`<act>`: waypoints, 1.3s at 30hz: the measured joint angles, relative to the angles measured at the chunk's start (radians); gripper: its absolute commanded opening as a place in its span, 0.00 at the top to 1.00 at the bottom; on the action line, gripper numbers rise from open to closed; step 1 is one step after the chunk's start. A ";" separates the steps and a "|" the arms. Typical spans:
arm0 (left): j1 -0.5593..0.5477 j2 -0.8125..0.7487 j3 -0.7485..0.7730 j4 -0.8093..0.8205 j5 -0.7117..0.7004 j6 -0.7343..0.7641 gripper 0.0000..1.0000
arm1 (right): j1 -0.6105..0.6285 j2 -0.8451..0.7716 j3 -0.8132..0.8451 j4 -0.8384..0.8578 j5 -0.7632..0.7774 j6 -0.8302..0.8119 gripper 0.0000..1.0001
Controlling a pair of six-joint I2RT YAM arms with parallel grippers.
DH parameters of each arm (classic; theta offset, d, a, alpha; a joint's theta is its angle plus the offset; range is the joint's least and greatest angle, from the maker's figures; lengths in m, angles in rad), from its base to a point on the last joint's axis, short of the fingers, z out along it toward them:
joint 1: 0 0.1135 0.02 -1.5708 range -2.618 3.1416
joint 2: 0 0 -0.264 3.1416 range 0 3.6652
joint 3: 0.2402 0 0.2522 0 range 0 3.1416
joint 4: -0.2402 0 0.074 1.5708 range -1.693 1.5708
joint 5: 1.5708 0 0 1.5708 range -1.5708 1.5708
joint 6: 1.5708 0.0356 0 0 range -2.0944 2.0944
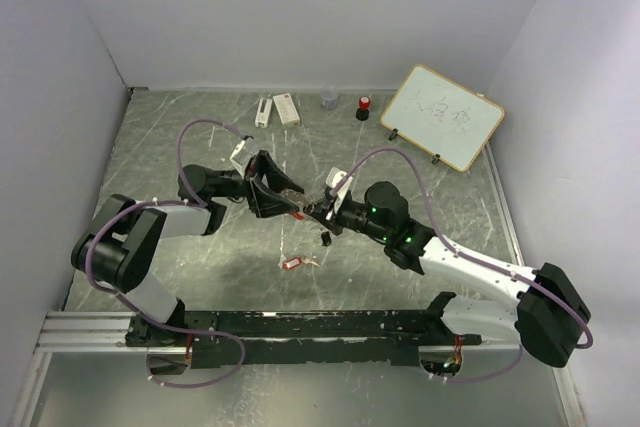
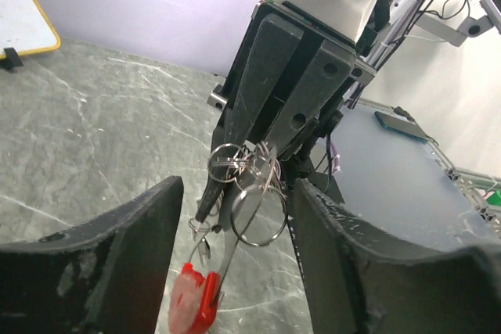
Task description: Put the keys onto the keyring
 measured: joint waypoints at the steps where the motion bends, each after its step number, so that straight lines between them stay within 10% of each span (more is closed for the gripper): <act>1: 0.000 0.000 0.000 0.000 -0.003 -0.002 0.15 | 0.000 -0.005 0.000 0.001 0.003 -0.003 1.00; 12: 0.034 -0.077 -0.037 -0.001 -0.083 0.023 0.01 | 0.000 -0.014 0.002 -0.022 0.062 -0.025 1.00; 18: 0.031 -0.369 -0.110 -0.261 -0.348 0.322 0.01 | 0.000 -0.013 0.018 -0.040 0.168 -0.001 1.00; 22: -0.097 -0.523 -0.112 -0.486 -0.555 0.595 0.18 | 0.000 0.008 0.048 -0.045 0.221 0.031 1.00; 25: -0.164 -0.544 -0.130 -0.561 -0.674 0.731 0.53 | 0.000 0.038 0.089 -0.051 0.244 0.056 1.00; 39: -0.322 -0.461 -0.215 -0.581 -1.007 1.019 0.55 | 0.000 0.065 0.151 -0.106 0.274 0.134 1.00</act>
